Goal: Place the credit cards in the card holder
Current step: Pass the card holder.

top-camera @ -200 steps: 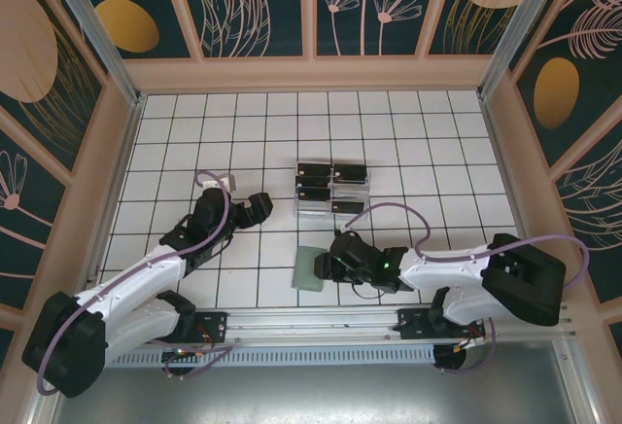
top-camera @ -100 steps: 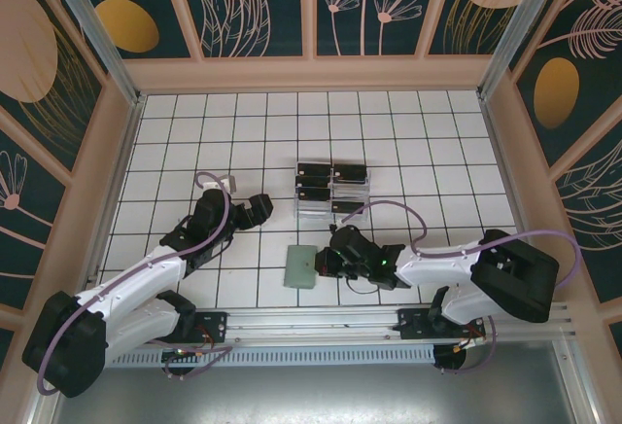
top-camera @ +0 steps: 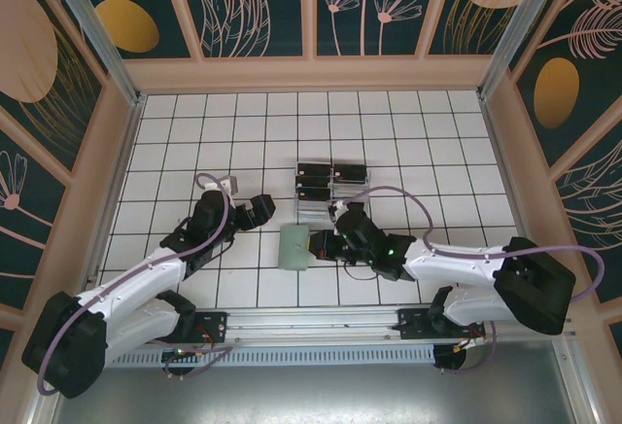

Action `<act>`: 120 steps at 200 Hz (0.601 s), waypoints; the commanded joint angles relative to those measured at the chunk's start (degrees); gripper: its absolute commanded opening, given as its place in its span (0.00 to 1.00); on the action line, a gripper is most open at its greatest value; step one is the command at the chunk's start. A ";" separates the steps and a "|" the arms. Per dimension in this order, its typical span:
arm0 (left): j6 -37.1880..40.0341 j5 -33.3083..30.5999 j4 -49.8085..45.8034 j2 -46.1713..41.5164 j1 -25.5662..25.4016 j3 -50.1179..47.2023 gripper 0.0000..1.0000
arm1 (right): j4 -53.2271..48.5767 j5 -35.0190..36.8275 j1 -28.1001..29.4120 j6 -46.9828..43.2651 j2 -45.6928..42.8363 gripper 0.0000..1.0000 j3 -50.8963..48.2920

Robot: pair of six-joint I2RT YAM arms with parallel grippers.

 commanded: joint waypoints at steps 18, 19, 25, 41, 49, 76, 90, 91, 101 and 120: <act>-4.79 3.44 9.00 -4.54 0.31 -1.16 0.99 | -0.47 -2.46 -3.25 -4.51 -2.68 0.00 5.91; -4.88 3.54 9.23 -4.60 0.29 -1.16 0.99 | -0.48 -2.62 -3.43 -4.51 -2.64 0.00 6.16; -5.58 4.22 10.53 -5.01 0.33 -1.09 0.99 | -0.47 -3.24 -4.25 -5.09 -2.66 0.00 6.80; -7.19 6.98 14.49 -5.03 0.64 -0.49 0.99 | -0.40 -4.79 -6.48 -6.42 -2.45 0.00 8.70; -8.09 8.87 16.72 -4.56 1.15 -0.23 0.98 | -0.19 -5.66 -7.62 -7.10 -2.18 0.00 9.57; -12.33 15.30 24.43 -2.27 4.54 -0.10 0.98 | 0.35 -8.03 -10.87 -8.73 -1.16 0.00 11.79; -14.73 18.22 28.61 -0.92 6.71 -0.52 0.98 | 1.37 -9.36 -12.28 -8.94 -0.72 0.00 12.29; -14.87 18.41 28.88 -0.85 6.83 -0.54 0.98 | 1.45 -9.40 -12.38 -8.94 -0.69 0.00 12.32; -16.38 20.56 32.15 0.34 7.95 -0.94 0.97 | 2.31 -10.38 -13.11 -8.89 -0.34 0.00 12.53; -18.52 24.07 37.20 2.97 9.03 -0.88 0.94 | 4.10 -12.08 -13.93 -8.53 0.36 0.00 12.91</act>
